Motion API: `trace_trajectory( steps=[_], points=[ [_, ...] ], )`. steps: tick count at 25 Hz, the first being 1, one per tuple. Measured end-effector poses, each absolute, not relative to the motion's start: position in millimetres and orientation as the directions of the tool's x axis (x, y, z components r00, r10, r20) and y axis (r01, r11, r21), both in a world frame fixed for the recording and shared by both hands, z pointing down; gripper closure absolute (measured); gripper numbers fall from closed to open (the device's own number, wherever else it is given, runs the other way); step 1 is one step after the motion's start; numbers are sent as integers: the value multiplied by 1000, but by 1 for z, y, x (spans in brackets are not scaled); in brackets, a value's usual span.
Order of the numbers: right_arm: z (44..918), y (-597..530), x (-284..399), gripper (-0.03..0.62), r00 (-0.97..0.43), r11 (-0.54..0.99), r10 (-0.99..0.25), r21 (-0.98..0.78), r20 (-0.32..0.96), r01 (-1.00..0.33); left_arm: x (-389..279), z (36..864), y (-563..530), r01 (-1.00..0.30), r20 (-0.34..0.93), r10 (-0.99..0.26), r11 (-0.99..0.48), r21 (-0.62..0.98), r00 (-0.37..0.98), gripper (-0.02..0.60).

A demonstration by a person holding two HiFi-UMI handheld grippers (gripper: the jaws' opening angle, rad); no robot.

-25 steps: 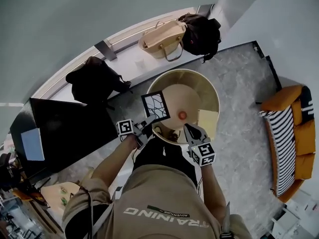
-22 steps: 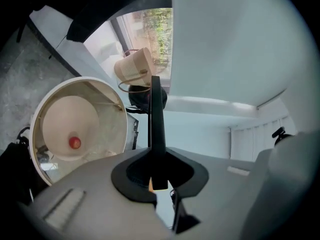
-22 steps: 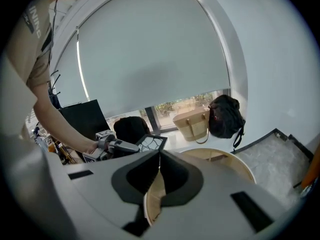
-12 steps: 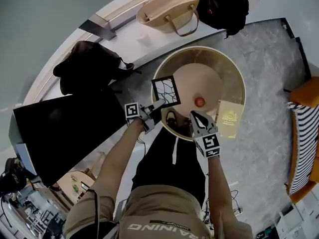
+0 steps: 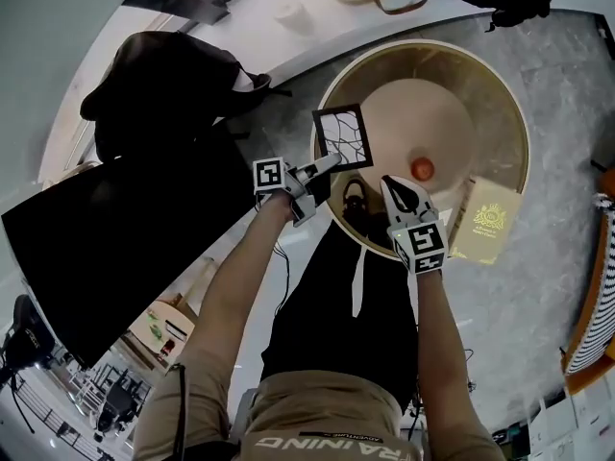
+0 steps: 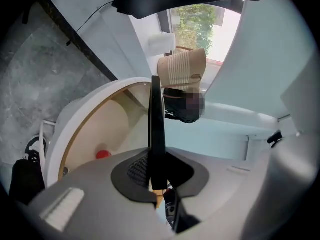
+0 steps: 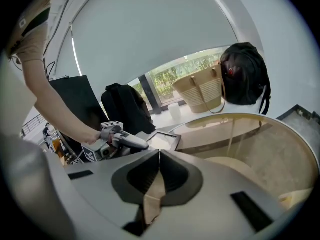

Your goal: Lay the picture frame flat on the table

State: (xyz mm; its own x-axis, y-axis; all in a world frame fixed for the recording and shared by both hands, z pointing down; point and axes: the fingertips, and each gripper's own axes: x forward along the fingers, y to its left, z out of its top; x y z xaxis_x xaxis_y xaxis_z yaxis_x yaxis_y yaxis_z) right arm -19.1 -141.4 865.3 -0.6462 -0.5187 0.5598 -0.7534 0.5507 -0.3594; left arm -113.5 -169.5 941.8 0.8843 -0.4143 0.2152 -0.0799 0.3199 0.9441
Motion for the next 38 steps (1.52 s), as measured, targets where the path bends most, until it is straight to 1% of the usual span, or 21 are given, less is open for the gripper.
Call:
trace_trajectory(
  steps=[4,6,8,10,11,16,20,22,29,35,38],
  points=[
    [874,-139,-23,586,-654,559,-498,-365,570,-744,-111,950,-169,-90,232,-419,330,940,878,538],
    [877,-136,-23,586,-656,560,-490,-369,575,-742,-110,958,-167,-141,274,-403,330,933,873,538],
    [877,-134,-23,586,-657,558,-487,-374,576,-741,-112,964,-166,-222,331,-376,304,927,866,532],
    [877,-133,-21,586,-661,554,-482,-384,575,-739,-114,966,-167,-291,383,-358,284,913,852,464],
    [877,-132,-20,586,-663,552,-480,-390,574,-737,-114,966,-167,-323,407,-351,274,906,843,451],
    [881,-125,-16,586,-674,545,-466,-414,573,-729,-118,966,-169,-511,560,-342,229,829,755,399],
    [880,-121,-19,586,-683,546,-455,-427,571,-721,-125,967,-168,-702,706,-322,149,696,631,365],
    [879,-121,-21,586,-689,548,-452,-433,566,-716,-126,972,-166,-755,750,-308,130,643,585,354],
    [877,-119,-27,586,-708,571,-441,-436,551,-696,-144,984,-162,-838,830,-319,158,522,457,301],
    [875,-113,-25,586,-707,577,-433,-431,559,-694,-148,982,-161,-827,820,-331,164,537,467,299],
    [863,-112,-21,586,-701,587,-440,-412,561,-697,-144,967,-165,-833,804,-345,100,545,484,299]
  ],
)
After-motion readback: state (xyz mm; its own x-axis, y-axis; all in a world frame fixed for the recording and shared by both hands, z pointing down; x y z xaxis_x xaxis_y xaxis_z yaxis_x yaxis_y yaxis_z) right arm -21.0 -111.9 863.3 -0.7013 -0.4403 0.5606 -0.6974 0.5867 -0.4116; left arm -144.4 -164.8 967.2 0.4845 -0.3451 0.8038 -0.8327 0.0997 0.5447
